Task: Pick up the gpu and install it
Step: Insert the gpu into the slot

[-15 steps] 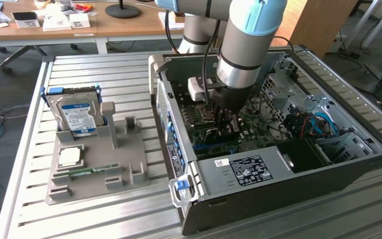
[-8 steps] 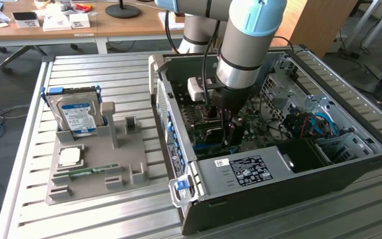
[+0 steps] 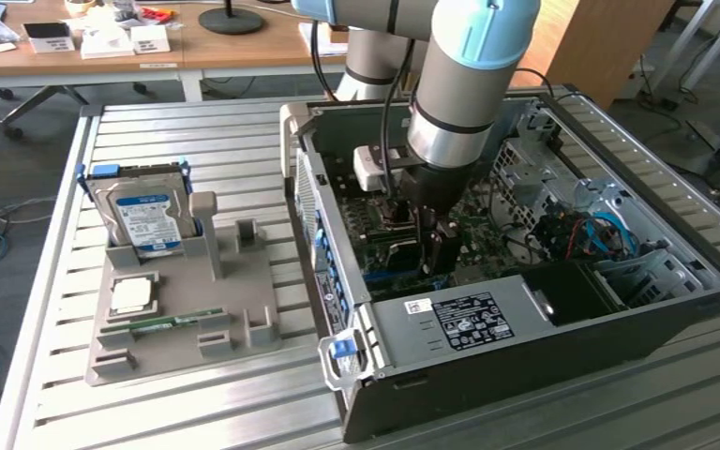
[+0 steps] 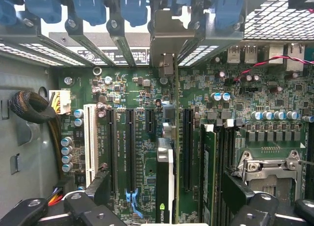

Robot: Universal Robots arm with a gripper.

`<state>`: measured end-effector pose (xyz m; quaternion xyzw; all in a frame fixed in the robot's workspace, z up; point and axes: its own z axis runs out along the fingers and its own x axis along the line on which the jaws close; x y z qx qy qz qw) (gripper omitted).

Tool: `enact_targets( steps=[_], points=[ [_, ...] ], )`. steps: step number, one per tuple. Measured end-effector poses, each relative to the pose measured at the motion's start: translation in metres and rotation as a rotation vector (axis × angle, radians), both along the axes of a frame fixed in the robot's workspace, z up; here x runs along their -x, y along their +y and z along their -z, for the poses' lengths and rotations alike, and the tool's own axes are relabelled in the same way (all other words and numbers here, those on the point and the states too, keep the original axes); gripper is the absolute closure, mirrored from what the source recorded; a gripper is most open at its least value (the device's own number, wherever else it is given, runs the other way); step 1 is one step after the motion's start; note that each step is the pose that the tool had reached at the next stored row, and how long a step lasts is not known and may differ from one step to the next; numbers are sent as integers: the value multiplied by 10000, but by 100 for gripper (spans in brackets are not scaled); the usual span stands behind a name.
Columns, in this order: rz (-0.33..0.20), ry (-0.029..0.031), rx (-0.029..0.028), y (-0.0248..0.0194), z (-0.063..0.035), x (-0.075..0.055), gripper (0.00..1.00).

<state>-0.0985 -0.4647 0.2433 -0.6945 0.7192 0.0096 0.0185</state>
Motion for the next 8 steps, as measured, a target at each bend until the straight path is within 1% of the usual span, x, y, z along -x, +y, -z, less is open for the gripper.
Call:
enact_targets(
  steps=[8],
  points=[
    [0, 1, 0, 0, 0, 0, 1]
  ],
)
